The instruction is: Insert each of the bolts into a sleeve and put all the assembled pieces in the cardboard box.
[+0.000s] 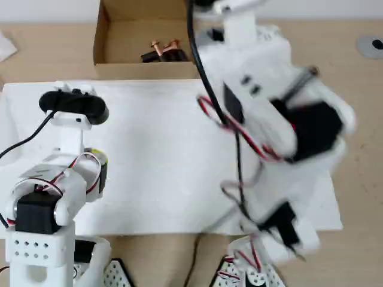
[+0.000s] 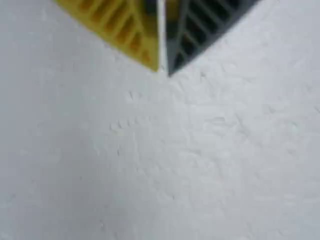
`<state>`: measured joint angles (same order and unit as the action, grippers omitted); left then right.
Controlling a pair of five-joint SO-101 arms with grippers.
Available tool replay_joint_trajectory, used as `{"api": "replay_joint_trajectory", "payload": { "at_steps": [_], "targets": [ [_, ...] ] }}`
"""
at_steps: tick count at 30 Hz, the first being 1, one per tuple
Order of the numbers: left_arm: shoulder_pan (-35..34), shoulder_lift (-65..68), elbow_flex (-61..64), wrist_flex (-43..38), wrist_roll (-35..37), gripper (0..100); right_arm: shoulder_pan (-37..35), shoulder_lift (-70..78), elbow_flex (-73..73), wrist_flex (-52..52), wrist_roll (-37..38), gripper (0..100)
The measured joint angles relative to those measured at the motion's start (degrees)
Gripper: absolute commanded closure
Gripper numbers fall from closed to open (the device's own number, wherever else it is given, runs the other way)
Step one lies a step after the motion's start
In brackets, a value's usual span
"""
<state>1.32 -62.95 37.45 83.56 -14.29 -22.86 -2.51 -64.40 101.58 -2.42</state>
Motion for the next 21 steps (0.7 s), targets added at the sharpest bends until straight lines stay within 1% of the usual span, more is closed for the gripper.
{"api": "replay_joint_trajectory", "payload": {
  "at_steps": [7, 14, 17, 21],
  "targets": [
    [0.0, 0.1, 2.6, 0.0, -0.1, 99, -0.1, -28.4, 40.6, -0.5, 0.0, 98.8],
    [0.0, 0.0, 7.7, 1.3, -0.3, 99, -0.1, -52.5, 73.8, -1.5, 0.0, 98.8],
    [0.0, 0.0, 10.7, 0.7, -0.1, 99, -0.2, -62.1, 88.4, -4.4, 0.0, 98.8],
    [0.0, 0.1, 12.1, 0.1, -0.1, 99, -0.2, -76.1, 106.7, -12.2, 0.0, 98.8]
  ]
}}
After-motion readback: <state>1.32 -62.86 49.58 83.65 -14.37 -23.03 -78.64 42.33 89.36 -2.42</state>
